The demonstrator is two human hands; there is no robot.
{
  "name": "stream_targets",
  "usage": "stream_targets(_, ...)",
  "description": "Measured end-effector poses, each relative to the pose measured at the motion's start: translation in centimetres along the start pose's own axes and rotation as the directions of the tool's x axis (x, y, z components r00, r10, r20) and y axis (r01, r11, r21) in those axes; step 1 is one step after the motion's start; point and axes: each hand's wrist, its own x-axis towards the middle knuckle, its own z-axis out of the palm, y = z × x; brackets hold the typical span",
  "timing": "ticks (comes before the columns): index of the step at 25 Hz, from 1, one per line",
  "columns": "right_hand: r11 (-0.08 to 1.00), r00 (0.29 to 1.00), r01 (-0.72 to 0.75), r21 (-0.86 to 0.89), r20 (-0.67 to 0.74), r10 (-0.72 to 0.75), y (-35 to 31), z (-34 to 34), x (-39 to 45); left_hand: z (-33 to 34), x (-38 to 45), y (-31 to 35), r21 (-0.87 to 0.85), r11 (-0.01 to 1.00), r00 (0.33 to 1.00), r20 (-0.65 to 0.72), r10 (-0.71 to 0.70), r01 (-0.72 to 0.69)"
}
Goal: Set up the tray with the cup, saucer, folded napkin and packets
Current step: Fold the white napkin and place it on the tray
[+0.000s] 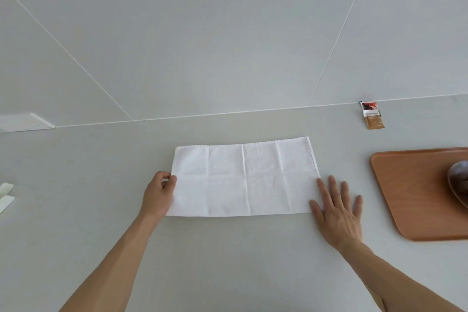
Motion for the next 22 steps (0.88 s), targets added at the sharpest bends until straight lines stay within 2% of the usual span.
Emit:
stream_targets(3, 0.999, 1.0, 0.005, -0.042, -0.01, -0.005, -0.1, 0.4, -0.1, -3.1, 0.2, -0.1, 0.08, 0.997, 1.0, -0.016, 0.014, -0.013)
stream_targets(5, 0.999, 0.999, -0.004, -0.041, -0.04, 0.003, 0.1, 0.7, -0.1, -4.8, 0.0, 0.5, 0.088, 0.996, 1.0, 0.019, 0.005, -0.006)
stream_targets(8, 0.999, 0.999, -0.007, -0.037, -0.044, 0.005, 0.1, 0.8, -0.1, -5.4, -0.9, 3.1, -0.018, 1.0, 0.989, 0.145, -0.009, 0.012)
stream_targets(10, 1.0, 0.999, -0.005, -0.027, -0.053, 0.003, 0.0, 0.9, -0.1, -4.6, -1.7, 5.6, -0.058, 0.998, 0.98, 0.192, 0.043, -0.033)
stream_targets(15, 1.0, 0.998, -0.006, -0.011, -0.057, 0.005, -0.1, 0.5, -0.2, 0.1, -4.2, 12.0, -0.154, 0.97, 0.928, 0.295, 0.226, -0.187)
stream_targets(19, 1.0, 0.999, -0.009, -0.002, -0.049, 0.009, -0.1, 0.2, -0.2, 6.3, -5.3, 16.2, -0.28, 0.938, 0.908, 0.304, 0.287, -0.203)
stream_targets(22, 1.0, 0.999, -0.017, 0.001, -0.043, 0.017, -0.2, 0.2, -0.2, 13.0, -5.8, 17.9, -0.243, 0.951, 0.862, 0.42, 0.283, -0.193)
